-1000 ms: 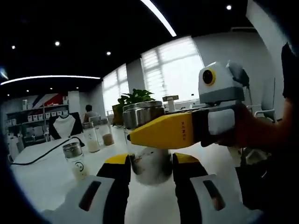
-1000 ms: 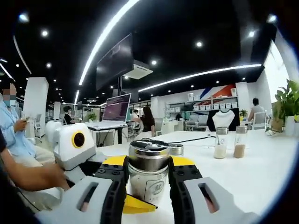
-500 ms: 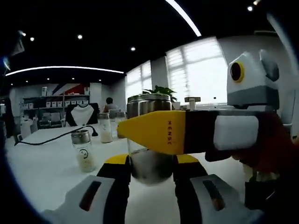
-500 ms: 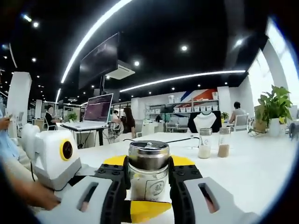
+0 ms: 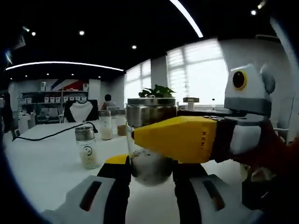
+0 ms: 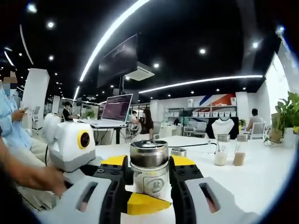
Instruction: Rotate the seasoning bottle until the label or dispensing opening points toward the visible target arrow and the bottle remains upright within the marked orientation range
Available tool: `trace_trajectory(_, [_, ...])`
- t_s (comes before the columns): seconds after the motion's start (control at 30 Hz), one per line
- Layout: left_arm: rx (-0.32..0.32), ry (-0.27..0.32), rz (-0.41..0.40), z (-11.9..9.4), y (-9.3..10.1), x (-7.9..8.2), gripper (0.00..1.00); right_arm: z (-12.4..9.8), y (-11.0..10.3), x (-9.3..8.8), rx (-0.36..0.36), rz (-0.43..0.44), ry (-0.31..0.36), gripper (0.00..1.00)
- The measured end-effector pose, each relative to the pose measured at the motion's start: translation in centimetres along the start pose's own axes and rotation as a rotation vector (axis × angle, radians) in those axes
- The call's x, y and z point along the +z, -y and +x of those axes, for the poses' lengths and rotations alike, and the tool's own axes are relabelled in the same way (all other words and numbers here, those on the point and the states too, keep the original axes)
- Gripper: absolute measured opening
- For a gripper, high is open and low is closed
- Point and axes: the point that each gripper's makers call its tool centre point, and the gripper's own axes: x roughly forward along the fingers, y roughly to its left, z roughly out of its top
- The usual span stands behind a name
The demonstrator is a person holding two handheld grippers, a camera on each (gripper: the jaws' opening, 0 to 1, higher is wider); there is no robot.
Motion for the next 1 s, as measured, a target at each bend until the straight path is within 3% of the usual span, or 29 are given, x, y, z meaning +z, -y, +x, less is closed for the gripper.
trace_trajectory(0.07, [-0.029, 0.002, -0.028, -0.3, -0.2, 0.0, 0.37, -0.3, 0.4, 0.1, -0.005, 0.017, 0.006, 0.29])
trace_trajectory(0.33, [-0.152, 0.004, 0.018, -1.4, 0.8, 0.6, 0.37, -1.0, -1.1, 0.7, 0.112, 0.021, 0.025, 0.28])
trace_trajectory(0.53, [-0.234, -0.03, 0.107, -2.0, 2.1, 0.1, 0.37, -1.6, -1.8, 0.2, 0.2, 0.054, 0.006, 0.29])
trace_trajectory(0.73, [-0.304, -0.028, 0.118, -2.4, 3.3, 0.1, 0.37, -2.2, -2.7, 0.3, 0.265, 0.094, 0.012, 0.3])
trace_trajectory(1.0, [-0.329, -0.036, 0.103, -2.4, 3.8, -0.3, 0.37, -2.3, -3.3, -0.1, 0.257, 0.1, -0.004, 0.3])
